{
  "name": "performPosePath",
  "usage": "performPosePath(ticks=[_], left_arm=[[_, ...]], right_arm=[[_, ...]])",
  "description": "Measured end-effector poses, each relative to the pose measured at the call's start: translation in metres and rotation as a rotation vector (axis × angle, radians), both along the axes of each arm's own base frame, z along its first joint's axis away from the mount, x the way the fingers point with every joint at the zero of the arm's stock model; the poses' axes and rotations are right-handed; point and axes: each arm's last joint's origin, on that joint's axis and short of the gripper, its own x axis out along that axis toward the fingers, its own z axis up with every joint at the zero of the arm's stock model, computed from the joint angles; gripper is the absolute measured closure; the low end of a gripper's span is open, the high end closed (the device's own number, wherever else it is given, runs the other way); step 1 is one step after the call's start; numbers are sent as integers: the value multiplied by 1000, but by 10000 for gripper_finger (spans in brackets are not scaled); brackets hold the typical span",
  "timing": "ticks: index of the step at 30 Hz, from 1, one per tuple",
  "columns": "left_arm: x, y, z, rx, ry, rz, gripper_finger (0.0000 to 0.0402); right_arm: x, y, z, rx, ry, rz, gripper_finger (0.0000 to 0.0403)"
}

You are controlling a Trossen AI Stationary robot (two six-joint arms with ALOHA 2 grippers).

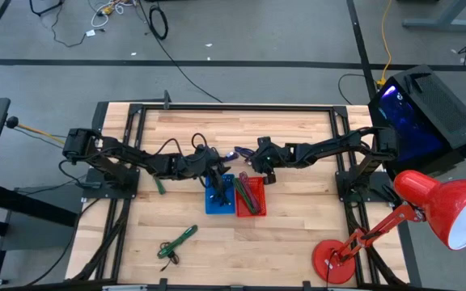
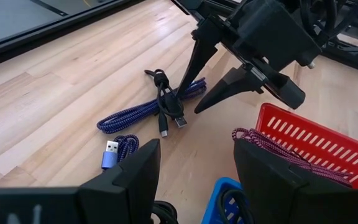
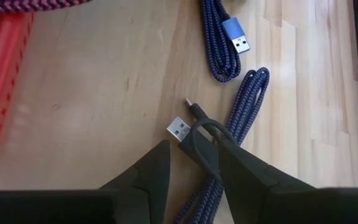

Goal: Pick & Place USB Port
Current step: Put the black USB cable into the blue basket

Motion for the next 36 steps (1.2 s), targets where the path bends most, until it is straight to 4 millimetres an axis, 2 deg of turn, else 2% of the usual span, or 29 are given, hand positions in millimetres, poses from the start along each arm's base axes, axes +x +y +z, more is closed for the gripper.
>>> performPosePath(ticks=[15, 23, 26, 29, 32, 36], left_arm=[[0, 0, 0, -1, -1, 0, 191], [0, 0, 0, -1, -1, 0, 191], [0, 0, 0, -1, -1, 0, 191], [0, 0, 0, -1, -1, 0, 191], [0, 0, 0, -1, -1, 0, 191], [0, 0, 0, -1, -1, -1, 191]], right_arm=[[-1, -7, -4, 27, 12, -10, 266], [2, -14, -18, 9, 31, -30, 267], [2, -16, -23, 28, 43, -52, 302], [1, -19, -27, 56, 62, -75, 380], [0, -19, -28, 88, 58, -97, 395], [-2, -13, -18, 128, 33, -85, 400]])
